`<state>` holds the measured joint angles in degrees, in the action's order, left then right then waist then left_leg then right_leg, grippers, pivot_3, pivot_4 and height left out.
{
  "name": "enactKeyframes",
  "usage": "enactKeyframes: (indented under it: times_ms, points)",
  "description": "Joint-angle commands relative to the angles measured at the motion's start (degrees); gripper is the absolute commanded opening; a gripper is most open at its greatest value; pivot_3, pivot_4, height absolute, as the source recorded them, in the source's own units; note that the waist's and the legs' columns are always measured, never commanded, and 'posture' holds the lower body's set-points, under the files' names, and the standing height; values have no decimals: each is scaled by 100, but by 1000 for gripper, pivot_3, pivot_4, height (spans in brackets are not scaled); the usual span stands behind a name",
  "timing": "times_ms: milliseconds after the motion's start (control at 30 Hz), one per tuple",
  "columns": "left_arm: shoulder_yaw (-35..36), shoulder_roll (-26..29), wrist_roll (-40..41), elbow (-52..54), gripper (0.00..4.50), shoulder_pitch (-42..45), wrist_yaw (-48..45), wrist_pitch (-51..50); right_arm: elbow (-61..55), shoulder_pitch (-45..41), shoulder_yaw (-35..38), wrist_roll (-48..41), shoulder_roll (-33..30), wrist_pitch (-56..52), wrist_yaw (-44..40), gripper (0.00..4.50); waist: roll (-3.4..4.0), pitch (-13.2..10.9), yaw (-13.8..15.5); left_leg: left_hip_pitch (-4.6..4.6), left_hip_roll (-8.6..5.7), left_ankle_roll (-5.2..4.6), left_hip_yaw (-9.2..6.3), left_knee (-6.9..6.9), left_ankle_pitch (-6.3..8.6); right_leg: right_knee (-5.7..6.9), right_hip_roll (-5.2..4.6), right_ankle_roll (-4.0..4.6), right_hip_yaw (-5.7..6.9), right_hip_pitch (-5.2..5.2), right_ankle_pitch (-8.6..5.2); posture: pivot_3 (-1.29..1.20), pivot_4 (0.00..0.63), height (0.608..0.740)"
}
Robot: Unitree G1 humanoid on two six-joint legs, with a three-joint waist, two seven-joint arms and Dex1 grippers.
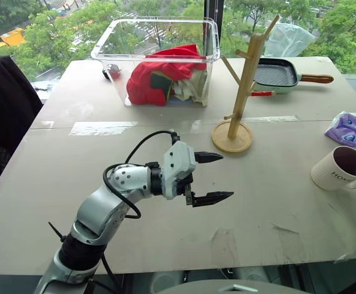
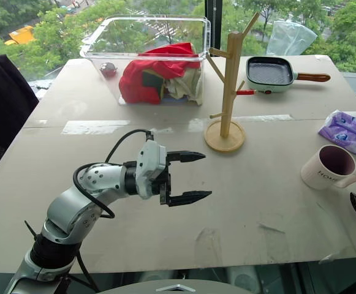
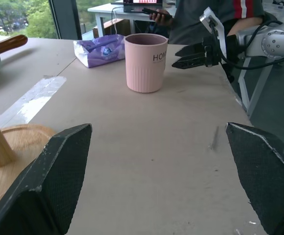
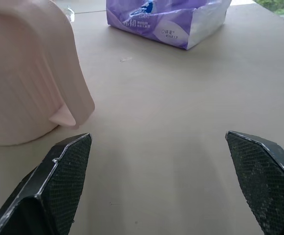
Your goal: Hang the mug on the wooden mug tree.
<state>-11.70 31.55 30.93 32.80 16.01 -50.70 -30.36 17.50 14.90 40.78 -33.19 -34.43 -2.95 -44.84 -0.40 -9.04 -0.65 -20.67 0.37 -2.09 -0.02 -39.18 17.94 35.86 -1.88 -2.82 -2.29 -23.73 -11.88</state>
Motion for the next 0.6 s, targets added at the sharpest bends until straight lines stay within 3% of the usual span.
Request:
enactKeyframes:
  times_ms: [33, 167, 600]
  points:
    - [89, -7, 159, 308, 4500, 202, 109, -121, -136, -43, 44, -164, -89, -42, -267, 4441, 0, 0, 1, 1, -1, 0, -1, 0, 0, 1, 1, -1, 0, 0, 0, 0, 150, 740]
    - [113, 11, 247, 335, 4500, 291, 148, -215, -411, 70, -49, -180, 5, -142, -379, 4441, 1, 1, -3, 2, -2, 0, -2, 0, 0, 3, 5, 0, 1, 1, 0, 0, 150, 740]
    - [80, 77, 228, 288, 4500, 348, 76, -199, 385, -586, -204, -10, -12, 170, -520, 4441, 0, 0, -10, 3, -3, 0, 2, -1, 0, 2, 5, 1, -2, 1, 1, 0, 150, 740]
